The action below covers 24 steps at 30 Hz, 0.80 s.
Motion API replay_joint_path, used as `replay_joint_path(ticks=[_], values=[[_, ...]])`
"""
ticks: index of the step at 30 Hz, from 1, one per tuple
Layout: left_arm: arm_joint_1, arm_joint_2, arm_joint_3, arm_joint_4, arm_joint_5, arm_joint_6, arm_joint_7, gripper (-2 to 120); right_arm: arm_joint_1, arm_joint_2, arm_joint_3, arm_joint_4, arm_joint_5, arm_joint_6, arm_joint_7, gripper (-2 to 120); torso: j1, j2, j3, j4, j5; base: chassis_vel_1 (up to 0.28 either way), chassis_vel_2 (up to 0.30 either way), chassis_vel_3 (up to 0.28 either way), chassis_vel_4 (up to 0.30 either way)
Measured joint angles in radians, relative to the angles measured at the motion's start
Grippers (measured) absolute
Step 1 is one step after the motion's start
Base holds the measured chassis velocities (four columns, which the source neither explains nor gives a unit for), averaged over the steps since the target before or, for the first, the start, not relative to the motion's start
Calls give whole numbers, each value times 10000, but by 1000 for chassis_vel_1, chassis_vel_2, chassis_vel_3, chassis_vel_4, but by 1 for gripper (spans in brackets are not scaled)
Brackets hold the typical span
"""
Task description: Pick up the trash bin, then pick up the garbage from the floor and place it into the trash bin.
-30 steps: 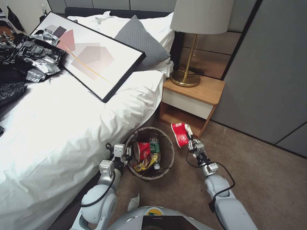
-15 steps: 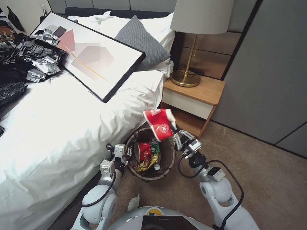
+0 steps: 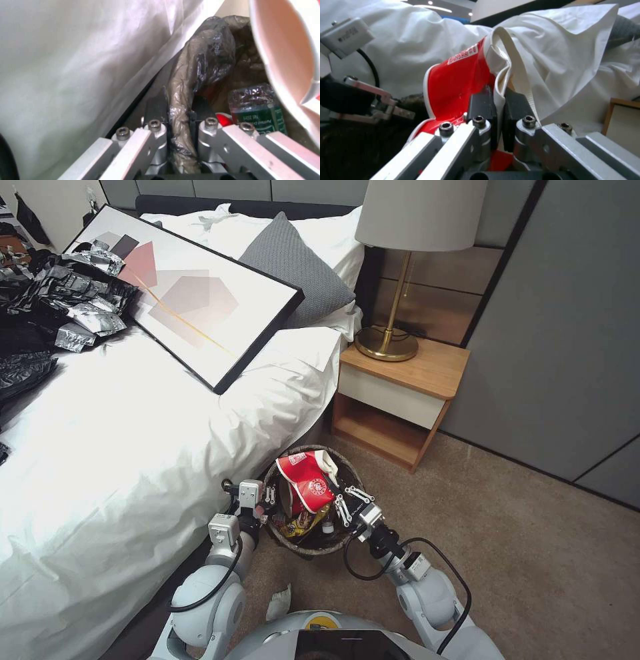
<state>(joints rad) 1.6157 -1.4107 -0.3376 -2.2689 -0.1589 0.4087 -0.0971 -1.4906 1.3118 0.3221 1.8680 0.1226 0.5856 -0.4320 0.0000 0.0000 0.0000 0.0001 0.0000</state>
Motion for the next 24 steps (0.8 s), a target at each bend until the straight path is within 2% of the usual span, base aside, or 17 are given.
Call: replay_joint_path(ticks=[5,7,9,10,12,13,15,16,18,20,21,24], values=[[-10,-10,7,-15,-4,3,2,6,22,-11,93,-115,-7,4,47,3,0,0,0,0,0,0,0,0,0],[-13,-11,9,-15,-6,3,3,6,29,-5,103,-150,-24,3,48,6,0,0,0,0,0,0,0,0,0],[-22,-12,9,-15,-10,4,5,6,36,14,109,-220,-78,-1,47,15,0,0,0,0,0,0,0,0,0],[-22,-12,9,-15,-10,4,5,6,36,14,109,-220,-78,-1,47,15,0,0,0,0,0,0,0,0,0],[-58,-14,9,-15,-32,12,5,6,63,38,119,-298,-162,-1,69,26,0,0,0,0,1,0,0,0,0],[-58,-14,9,-15,-32,12,5,6,63,38,119,-298,-162,-1,69,26,0,0,0,0,1,0,0,0,0],[-78,-11,7,-14,-54,23,5,6,80,39,122,-304,-177,-5,100,37,0,0,0,0,0,0,0,0,0],[-78,-11,7,-14,-54,23,5,6,80,39,122,-304,-177,-5,100,37,0,0,0,0,0,0,0,0,0],[-94,-9,3,1,-68,28,4,6,116,35,128,-304,-177,-15,125,48,0,0,0,0,0,0,0,0,0],[-98,-9,2,7,-73,28,4,6,125,33,129,-305,-177,-20,129,51,0,0,0,0,0,0,0,0,0],[-107,-9,1,19,-81,31,3,6,135,31,133,-305,-177,-39,134,58,0,0,0,0,1,0,0,0,0],[-117,-10,1,31,-85,35,2,6,139,30,137,-317,-177,-44,136,67,0,0,0,-1,0,0,0,0,0]])
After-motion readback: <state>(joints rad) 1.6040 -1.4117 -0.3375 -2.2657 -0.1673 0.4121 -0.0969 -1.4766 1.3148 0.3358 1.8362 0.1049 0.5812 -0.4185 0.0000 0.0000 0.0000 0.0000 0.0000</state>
